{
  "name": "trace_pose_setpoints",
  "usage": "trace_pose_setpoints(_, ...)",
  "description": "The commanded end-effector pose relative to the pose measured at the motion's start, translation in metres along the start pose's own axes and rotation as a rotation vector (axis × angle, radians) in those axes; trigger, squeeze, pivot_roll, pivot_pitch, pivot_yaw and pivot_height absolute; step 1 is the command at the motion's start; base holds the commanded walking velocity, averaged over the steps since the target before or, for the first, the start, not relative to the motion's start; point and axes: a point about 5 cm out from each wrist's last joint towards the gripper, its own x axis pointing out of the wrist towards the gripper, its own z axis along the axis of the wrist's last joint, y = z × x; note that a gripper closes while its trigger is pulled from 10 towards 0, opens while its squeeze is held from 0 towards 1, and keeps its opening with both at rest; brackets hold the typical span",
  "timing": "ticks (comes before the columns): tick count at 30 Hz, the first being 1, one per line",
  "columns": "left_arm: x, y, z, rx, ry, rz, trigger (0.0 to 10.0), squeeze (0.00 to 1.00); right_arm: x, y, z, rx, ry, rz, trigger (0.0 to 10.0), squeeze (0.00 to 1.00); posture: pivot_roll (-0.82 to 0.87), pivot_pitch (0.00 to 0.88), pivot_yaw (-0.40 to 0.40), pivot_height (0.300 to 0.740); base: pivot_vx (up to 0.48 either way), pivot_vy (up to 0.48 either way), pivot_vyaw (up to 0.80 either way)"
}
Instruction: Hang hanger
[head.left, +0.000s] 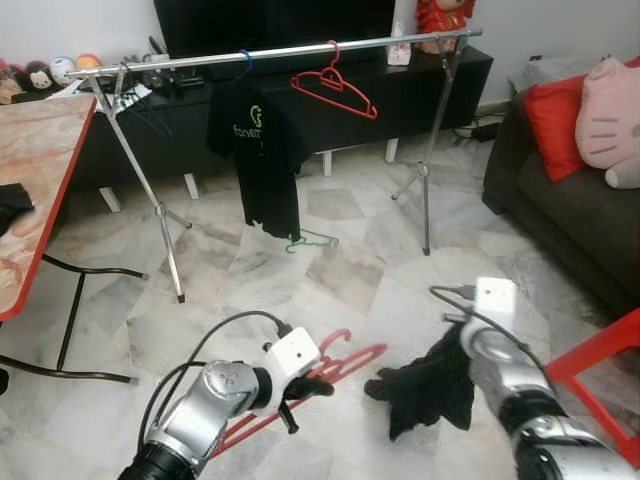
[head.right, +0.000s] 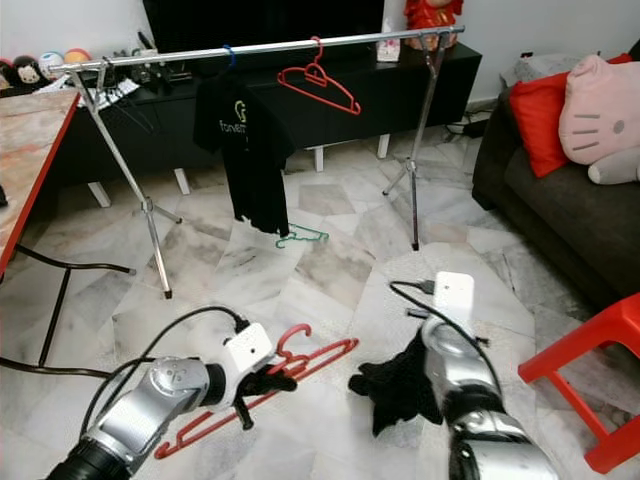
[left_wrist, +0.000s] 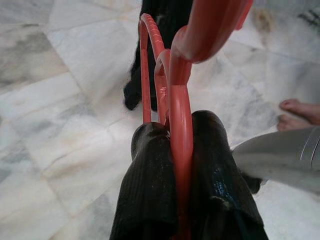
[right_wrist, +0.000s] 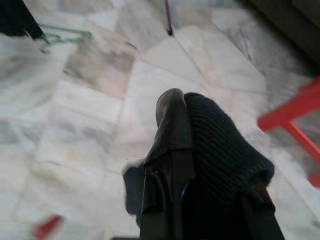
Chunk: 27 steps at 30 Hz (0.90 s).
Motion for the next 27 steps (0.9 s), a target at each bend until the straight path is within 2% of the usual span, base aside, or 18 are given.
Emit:
trace_pose_setpoints(1,0.003,-0.001,0.008,-0.005,-0.02,-0.007,10.0,0.0,0.001,0.005,0.019,0.033,-0.054,-0.003,10.0,0.0,-0.02,0.0,-0.017,0.74,0.0,0.0,0.0)
trace_pose_setpoints(8,0.014,-0.013,0.019,-0.035,-0.053,-0.051,10.0,0.0,0.0,0.02,0.036,0.053,-0.081,0.006,10.0,0.0,-0.02,0.0,-0.027,0.74,0.0,0.0,0.0)
trace_pose_setpoints(19,0.03,-0.02,0.031,-0.068,-0.075,-0.049,10.0,0.0,-0.002,0.036,0.06,0.099,-0.118,0.032,10.0,0.0,-0.01,0.0,-0.037,0.74,0.0,0.0,0.0)
trace_pose_setpoints(23,0.041,-0.018,0.035,-0.108,-0.069,0.009,10.0,0.0,-0.004,0.041,0.073,0.115,-0.144,0.044,10.0,0.0,-0.01,0.0,-0.039,0.74,0.0,0.0,0.0)
trace_pose_setpoints(27,0.048,-0.013,0.037,-0.131,-0.067,0.067,10.0,0.0,-0.005,0.044,0.076,0.12,-0.15,0.051,10.0,0.0,-0.02,0.0,-0.041,0.74,0.0,0.0,0.0)
